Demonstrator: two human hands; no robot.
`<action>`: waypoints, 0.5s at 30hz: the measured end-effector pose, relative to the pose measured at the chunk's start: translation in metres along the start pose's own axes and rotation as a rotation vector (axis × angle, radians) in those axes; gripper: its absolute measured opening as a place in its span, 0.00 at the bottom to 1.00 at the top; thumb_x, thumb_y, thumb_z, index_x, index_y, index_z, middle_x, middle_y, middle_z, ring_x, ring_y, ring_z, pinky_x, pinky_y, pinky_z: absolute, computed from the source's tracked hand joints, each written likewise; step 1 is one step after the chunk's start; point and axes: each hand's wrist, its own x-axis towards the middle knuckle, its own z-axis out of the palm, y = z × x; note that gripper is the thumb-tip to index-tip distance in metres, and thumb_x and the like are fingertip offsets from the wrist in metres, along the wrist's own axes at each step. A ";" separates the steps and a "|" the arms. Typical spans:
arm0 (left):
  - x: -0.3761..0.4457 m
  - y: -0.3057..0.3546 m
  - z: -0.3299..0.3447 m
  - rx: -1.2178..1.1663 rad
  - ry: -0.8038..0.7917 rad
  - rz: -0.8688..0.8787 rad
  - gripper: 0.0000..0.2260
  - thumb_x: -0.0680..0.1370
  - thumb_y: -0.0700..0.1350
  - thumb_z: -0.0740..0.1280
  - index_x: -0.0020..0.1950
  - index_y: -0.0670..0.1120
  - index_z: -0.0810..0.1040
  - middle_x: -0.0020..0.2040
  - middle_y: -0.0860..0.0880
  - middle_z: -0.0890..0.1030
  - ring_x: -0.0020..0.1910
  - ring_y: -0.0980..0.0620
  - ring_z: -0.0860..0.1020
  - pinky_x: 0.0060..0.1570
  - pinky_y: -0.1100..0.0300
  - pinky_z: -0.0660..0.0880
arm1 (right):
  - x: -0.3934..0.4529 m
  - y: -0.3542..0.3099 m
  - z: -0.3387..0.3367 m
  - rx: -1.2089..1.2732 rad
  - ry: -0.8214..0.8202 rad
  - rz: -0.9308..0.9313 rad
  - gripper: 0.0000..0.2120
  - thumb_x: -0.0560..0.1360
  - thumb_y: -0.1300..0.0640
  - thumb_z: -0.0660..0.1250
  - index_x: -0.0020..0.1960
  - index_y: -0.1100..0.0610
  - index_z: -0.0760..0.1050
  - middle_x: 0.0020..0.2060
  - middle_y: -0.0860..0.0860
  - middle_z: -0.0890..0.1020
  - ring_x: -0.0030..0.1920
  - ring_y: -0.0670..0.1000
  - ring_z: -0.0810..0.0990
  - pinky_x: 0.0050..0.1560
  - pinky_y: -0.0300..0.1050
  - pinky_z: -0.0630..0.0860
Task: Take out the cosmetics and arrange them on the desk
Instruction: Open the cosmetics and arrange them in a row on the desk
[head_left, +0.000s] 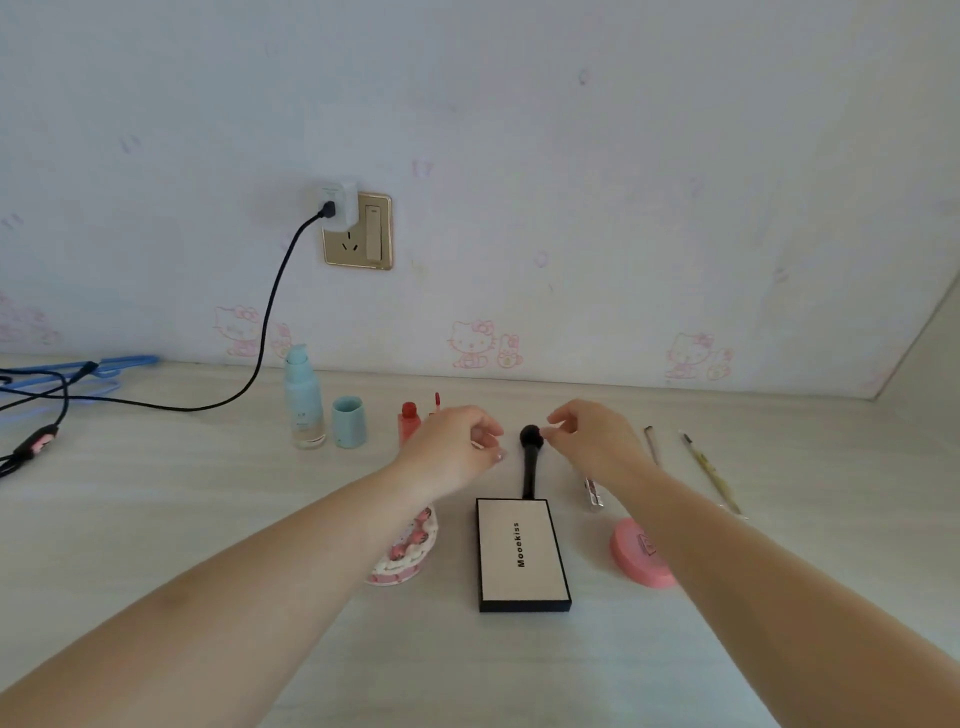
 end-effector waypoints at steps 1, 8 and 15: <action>0.006 0.002 0.007 0.027 -0.030 -0.005 0.10 0.74 0.44 0.70 0.55 0.50 0.78 0.50 0.54 0.81 0.47 0.56 0.79 0.54 0.61 0.72 | -0.002 0.000 0.004 -0.021 -0.017 0.007 0.15 0.74 0.48 0.65 0.59 0.51 0.75 0.47 0.45 0.79 0.54 0.50 0.78 0.49 0.41 0.70; 0.037 0.002 0.035 0.259 -0.163 0.139 0.19 0.77 0.38 0.62 0.68 0.48 0.73 0.66 0.46 0.76 0.64 0.48 0.74 0.61 0.61 0.68 | -0.006 -0.004 0.019 -0.213 -0.155 -0.005 0.29 0.72 0.40 0.63 0.67 0.54 0.65 0.57 0.51 0.79 0.61 0.56 0.75 0.59 0.52 0.70; 0.050 -0.008 0.042 0.243 -0.133 0.211 0.21 0.72 0.34 0.64 0.64 0.49 0.77 0.60 0.49 0.81 0.60 0.50 0.77 0.54 0.65 0.69 | -0.004 -0.010 0.022 -0.368 -0.161 -0.027 0.25 0.73 0.53 0.62 0.68 0.55 0.62 0.59 0.54 0.77 0.62 0.57 0.73 0.56 0.50 0.68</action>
